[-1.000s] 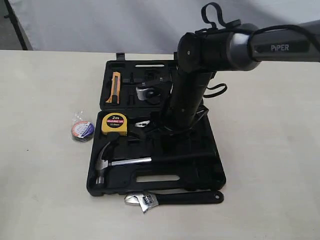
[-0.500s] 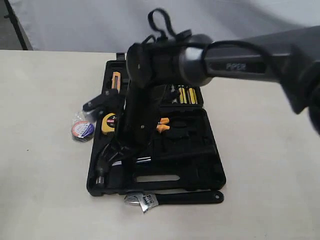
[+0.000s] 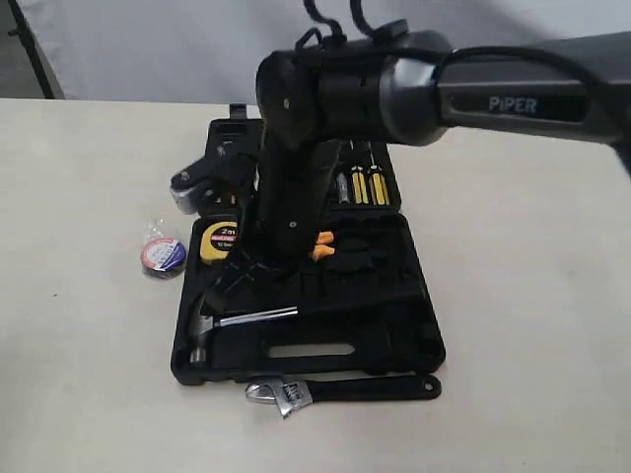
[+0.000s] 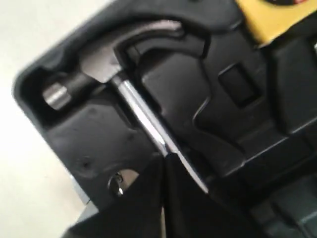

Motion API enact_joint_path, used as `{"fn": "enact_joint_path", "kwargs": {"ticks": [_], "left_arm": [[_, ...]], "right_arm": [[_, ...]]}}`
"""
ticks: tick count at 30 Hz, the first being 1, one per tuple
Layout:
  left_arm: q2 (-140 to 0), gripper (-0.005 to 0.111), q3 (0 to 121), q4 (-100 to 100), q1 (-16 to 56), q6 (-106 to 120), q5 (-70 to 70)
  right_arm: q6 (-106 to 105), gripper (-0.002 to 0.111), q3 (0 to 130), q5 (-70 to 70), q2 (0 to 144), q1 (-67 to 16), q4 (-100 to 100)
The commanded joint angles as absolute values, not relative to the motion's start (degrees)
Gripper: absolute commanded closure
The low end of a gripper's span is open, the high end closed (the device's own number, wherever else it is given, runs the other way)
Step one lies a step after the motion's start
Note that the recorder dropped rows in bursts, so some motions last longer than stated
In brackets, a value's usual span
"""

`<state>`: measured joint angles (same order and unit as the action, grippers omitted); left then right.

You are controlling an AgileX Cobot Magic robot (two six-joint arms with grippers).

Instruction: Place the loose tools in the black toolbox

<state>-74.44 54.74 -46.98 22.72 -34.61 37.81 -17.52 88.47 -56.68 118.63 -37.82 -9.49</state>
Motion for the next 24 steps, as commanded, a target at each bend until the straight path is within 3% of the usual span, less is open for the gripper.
{"fn": "enact_joint_path", "kwargs": {"ticks": [1,12,18,24], "left_arm": [[-73.98,0.105,54.20,-46.20,22.53,-35.20,36.83],[-73.98,0.105,54.20,-46.20,22.53,-35.20,36.83],[-73.98,0.105,54.20,-46.20,22.53,-35.20,36.83],[-73.98,0.105,54.20,-46.20,22.53,-35.20,36.83]], "right_arm": [[-16.39,0.108,85.48,-55.16,126.26,-37.44,-8.86],[-16.63,0.108,90.22,-55.38,113.99,-37.44,-9.11],[-16.72,0.108,87.48,-50.35,119.91,-37.57,-12.76],[-15.73,0.108,87.65,-54.39,126.16,-37.43,-11.64]]}}
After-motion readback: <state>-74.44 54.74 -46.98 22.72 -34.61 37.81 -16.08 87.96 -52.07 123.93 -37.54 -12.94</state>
